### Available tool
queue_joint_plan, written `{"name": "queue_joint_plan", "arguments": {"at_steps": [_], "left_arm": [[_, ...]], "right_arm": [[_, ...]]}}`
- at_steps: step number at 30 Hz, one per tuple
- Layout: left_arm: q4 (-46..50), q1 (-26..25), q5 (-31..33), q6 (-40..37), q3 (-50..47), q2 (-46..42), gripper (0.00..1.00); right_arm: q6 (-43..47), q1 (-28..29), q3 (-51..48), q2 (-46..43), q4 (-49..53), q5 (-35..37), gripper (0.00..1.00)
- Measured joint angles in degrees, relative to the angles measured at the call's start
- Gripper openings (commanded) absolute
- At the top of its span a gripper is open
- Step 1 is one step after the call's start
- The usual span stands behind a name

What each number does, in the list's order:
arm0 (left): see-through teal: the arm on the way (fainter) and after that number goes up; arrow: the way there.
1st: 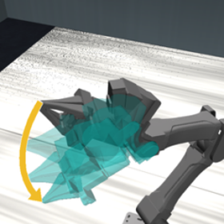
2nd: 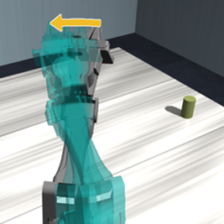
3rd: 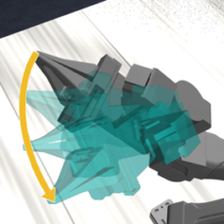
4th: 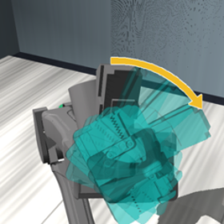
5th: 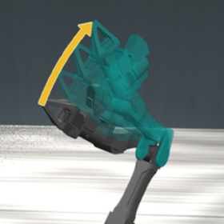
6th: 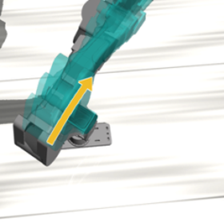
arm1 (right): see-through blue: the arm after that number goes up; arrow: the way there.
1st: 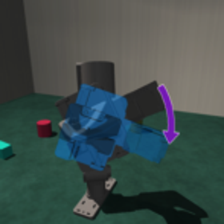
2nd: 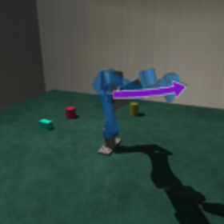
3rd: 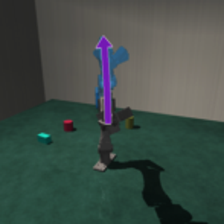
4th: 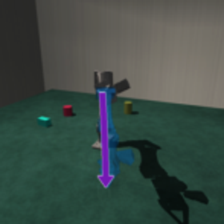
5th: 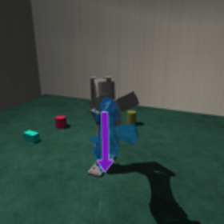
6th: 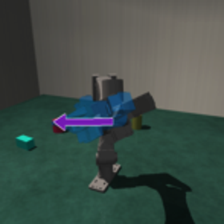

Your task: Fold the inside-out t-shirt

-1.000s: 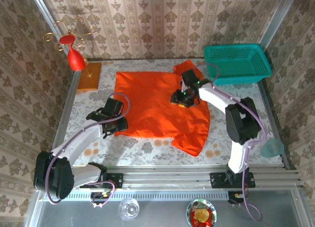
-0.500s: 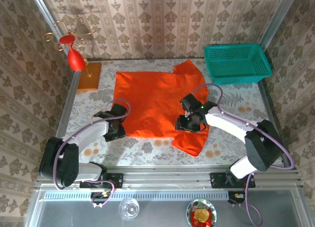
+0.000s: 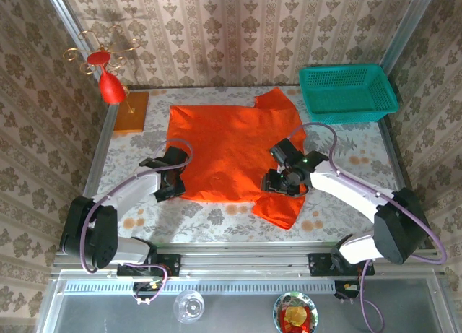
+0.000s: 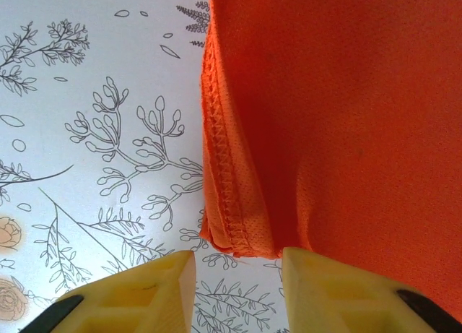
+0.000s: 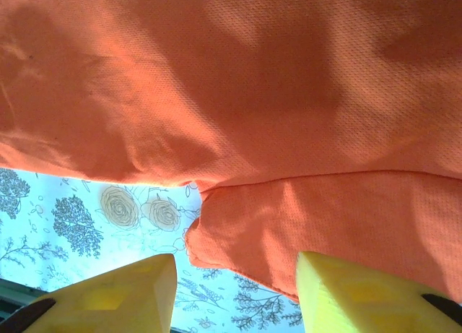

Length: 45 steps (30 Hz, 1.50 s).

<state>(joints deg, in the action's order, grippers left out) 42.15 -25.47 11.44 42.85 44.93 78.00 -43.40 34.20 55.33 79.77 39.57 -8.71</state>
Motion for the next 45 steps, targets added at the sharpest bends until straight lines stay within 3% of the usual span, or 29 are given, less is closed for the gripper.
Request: {"name": "queue_joint_plan", "arguments": {"at_steps": [9,23,36,45], "left_arm": [[-1.07,0.42,-0.94,-1.49,0.09,3.56,0.30],[-1.64,1.57,-2.08,-2.99,-0.55,3.37,0.00],[-0.33,1.57,-2.16,-3.06,-0.55,0.72,0.00],[0.15,1.57,-2.16,-3.06,-0.55,0.61,0.00]], "right_arm": [[-0.55,0.00,-0.07,-2.12,1.99,1.49,0.48],[-2.25,0.00,-4.44,-4.83,3.17,2.97,0.48],[-8.13,0.66,-15.78,-6.14,5.88,5.27,0.45],[-14.38,2.25,-22.14,-10.14,1.81,-1.57,0.46]]}}
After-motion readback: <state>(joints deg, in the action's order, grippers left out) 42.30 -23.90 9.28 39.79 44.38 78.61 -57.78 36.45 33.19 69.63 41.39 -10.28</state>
